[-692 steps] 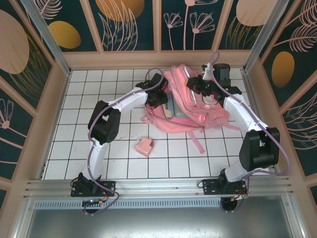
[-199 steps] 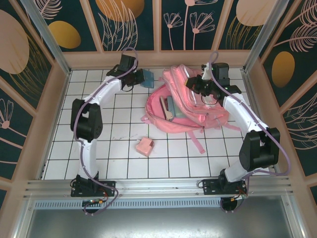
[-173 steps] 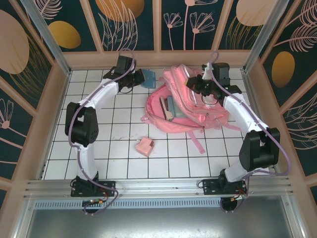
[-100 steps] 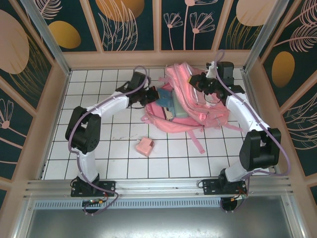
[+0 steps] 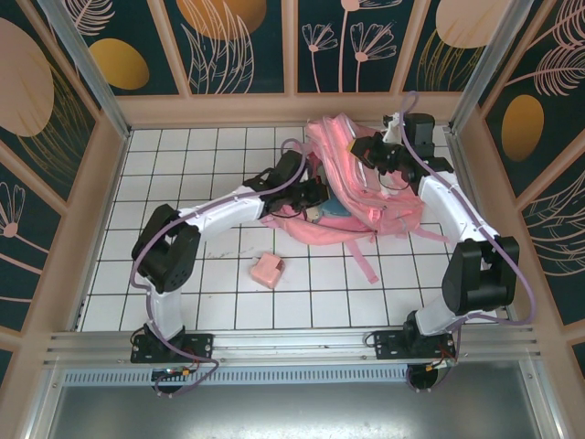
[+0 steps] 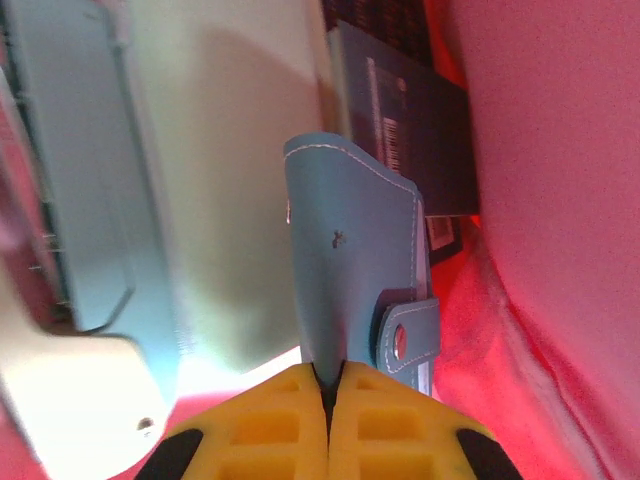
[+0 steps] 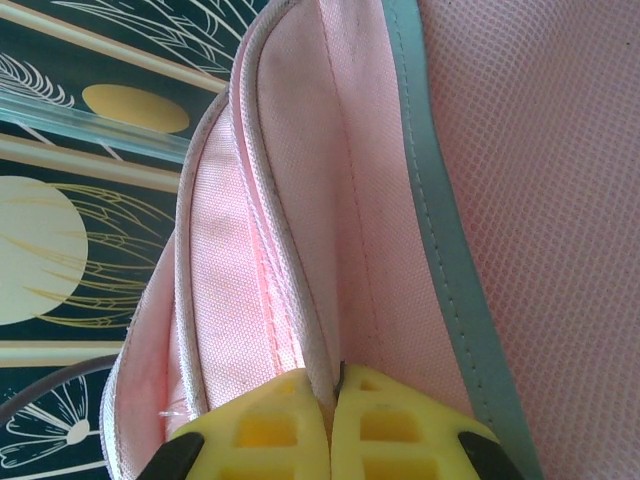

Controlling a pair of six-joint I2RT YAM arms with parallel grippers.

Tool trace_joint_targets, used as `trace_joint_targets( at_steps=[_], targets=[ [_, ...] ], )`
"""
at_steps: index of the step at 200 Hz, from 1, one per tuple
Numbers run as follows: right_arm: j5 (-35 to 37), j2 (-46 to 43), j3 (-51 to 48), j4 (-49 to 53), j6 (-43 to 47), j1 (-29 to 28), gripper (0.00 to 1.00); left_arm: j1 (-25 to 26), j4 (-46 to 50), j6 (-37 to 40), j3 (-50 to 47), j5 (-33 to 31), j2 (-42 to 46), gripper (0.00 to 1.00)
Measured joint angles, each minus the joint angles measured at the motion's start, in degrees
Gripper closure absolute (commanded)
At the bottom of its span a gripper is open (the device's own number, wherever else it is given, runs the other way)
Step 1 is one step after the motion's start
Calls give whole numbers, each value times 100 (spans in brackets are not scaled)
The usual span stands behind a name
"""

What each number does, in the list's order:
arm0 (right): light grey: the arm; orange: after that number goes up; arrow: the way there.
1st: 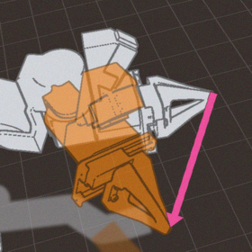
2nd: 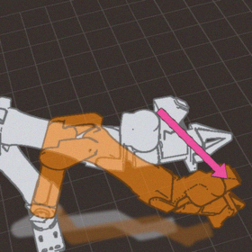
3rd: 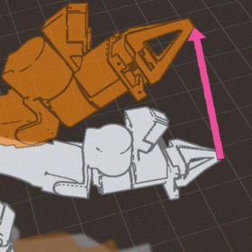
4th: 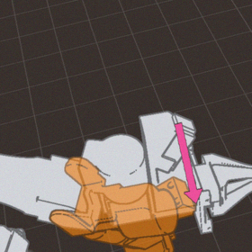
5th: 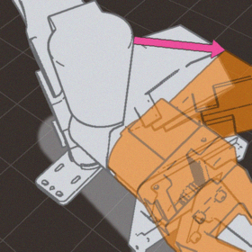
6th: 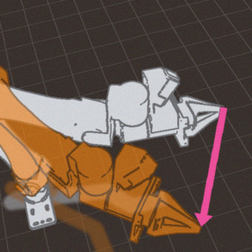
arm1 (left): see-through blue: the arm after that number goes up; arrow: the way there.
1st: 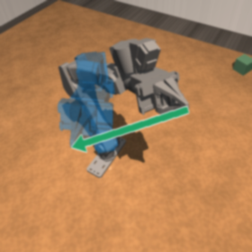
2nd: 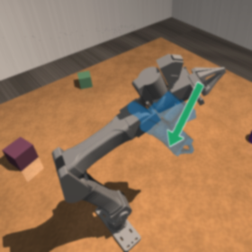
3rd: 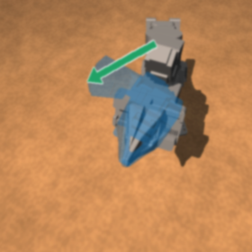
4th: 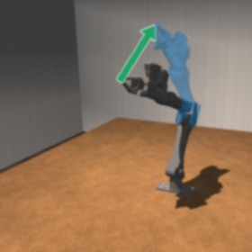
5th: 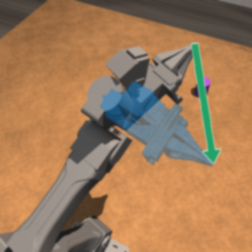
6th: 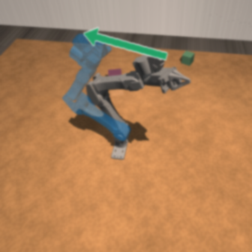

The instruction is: Pack the student bag

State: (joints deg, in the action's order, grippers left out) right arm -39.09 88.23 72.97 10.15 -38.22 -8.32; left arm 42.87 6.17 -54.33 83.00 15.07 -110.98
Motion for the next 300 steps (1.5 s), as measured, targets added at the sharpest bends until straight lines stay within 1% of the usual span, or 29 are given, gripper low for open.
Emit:
trace_joint_targets(
  at_steps=[35, 51, 83, 105, 145, 158, 165, 176, 185, 200, 221, 224, 229, 245, 267, 300],
  targets=[
    [-46, -7, -87, -107, -72, -2, 100, 136, 48, -105, 638, -262, -470, 100],
    [-44, -42, -116, -125, -87, -2, 100, 133, 162, -151, 935, -525, -643, 100],
    [-39, -129, -170, -129, -94, 9, 100, 129, 260, -236, 981, -1141, -662, 100],
    [-42, -155, -203, -138, -98, 9, 100, 129, 535, -234, 1093, -1456, -708, 100],
    [-42, -162, -216, -138, -101, 9, 100, 96, 957, -188, 1917, -1718, -1244, 100],
    [-42, -162, -223, -140, -98, 9, 100, 96, 1088, -142, 2155, -1729, -1434, 86],
    [-42, -162, -227, -140, -98, 9, 100, 94, 1150, -122, 2269, -1729, -1523, 73],
    [-37, -162, -234, -142, -98, 9, 100, 90, 1250, -50, 2446, -1731, -1650, 59],
    [-37, -162, -238, -142, -96, 9, 100, 90, 1320, -26, 2531, -1731, -1698, 50],
    [-39, -164, -247, -142, -96, 9, 100, 90, 1440, 105, 2559, -1751, -1690, 38],
    [-42, -184, -271, -155, -94, 9, 100, 90, 1554, 243, 2503, -1825, -1606, 34],
    [-44, -186, -278, -168, -94, 9, 100, 90, 1563, 245, 2472, -1840, -1580, 32],
    [-44, -190, -293, -192, -94, 9, 100, 90, 1585, 302, 2411, -1860, -1517, 30],
    [-52, -195, -339, -264, -96, 9, 100, 90, 1696, 457, 2127, -1893, -1191, 30],
    [-116, -195, -413, -396, -98, 9, 100, 90, 1836, 726, 1550, -2015, -509, 30],
    [-160, -195, -485, -518, -101, 9, 100, 90, 2026, 1069, 365, -2203, 717, 29]
  ],
)
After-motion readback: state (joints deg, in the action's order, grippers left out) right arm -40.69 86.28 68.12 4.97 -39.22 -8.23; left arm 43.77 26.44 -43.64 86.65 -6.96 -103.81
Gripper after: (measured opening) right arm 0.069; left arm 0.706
